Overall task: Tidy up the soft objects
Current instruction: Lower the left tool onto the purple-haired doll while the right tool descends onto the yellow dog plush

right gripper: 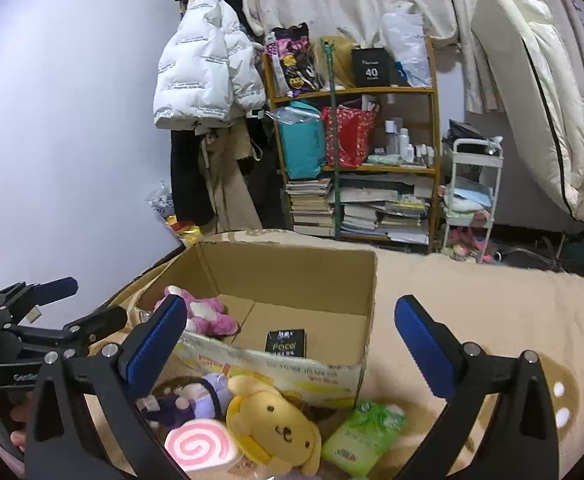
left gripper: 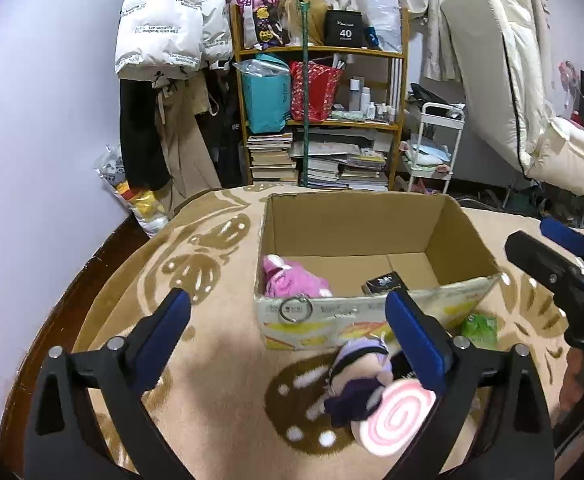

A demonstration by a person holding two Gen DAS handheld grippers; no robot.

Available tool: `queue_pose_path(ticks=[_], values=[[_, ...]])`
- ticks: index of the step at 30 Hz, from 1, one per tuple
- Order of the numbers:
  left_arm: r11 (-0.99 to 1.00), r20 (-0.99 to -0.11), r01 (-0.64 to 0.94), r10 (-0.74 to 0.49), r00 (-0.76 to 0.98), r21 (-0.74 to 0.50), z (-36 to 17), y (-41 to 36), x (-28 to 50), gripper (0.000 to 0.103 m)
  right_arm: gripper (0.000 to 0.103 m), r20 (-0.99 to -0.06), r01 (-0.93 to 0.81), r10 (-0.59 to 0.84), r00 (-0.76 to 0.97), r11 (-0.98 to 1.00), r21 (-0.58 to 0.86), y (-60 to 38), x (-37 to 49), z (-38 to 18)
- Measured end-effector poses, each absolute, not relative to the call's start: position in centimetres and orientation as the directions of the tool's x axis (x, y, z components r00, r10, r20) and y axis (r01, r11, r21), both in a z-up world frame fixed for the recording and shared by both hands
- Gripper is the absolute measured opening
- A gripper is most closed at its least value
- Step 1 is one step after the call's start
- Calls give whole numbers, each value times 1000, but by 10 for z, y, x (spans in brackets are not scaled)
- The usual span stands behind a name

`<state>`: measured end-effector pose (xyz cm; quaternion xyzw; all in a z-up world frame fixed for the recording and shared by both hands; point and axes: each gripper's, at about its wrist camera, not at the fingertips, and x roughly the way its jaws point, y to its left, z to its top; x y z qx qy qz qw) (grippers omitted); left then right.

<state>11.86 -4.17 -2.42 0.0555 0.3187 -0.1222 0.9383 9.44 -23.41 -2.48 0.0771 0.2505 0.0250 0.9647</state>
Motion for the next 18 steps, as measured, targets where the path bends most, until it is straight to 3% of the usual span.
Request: queue_pose_path(ticks=[18], values=[[951,-657,302,-187,730,65,-31,-42,80,98,103,-538,-28,91,838,992,125,-215,47,-31]])
